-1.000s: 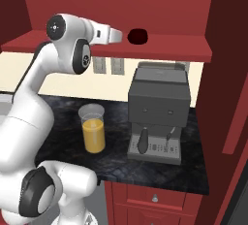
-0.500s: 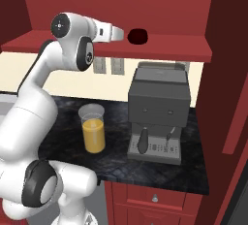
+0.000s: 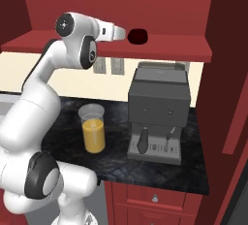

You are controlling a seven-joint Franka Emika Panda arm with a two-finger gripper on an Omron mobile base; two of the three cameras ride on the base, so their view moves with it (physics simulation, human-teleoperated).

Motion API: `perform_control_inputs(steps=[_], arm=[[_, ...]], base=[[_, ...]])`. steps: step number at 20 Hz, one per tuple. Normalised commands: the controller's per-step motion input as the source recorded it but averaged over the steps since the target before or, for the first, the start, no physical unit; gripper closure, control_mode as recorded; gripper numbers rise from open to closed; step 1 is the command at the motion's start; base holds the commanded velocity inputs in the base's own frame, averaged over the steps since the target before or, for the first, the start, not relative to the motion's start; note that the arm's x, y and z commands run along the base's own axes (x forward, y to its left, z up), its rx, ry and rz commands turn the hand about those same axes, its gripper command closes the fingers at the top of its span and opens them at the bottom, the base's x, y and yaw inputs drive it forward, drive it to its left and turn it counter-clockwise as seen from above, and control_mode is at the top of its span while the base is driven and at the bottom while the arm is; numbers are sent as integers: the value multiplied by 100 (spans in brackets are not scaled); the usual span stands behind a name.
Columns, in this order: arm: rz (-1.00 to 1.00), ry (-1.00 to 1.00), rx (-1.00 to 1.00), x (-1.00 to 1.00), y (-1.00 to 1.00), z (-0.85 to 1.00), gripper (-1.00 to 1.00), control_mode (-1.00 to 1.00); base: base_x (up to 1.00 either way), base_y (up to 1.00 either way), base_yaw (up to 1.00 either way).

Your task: There is a tray on the dining counter. Grab the cup, mug, and pitcher and place them on the tray. The pitcher may be placed next to the tray if it cannot fit the tray.

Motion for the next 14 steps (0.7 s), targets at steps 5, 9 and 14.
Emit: perform_control_inputs(steps=[5,9,14], arm=[[0,0,0,17,-30,-13,-100,-100],[0,0,0,17,-34,-14,-100,-100],[0,0,0,18,-13,-10,-100,-100]], base=[[0,0,0],[0,0,0],[0,0,0]])
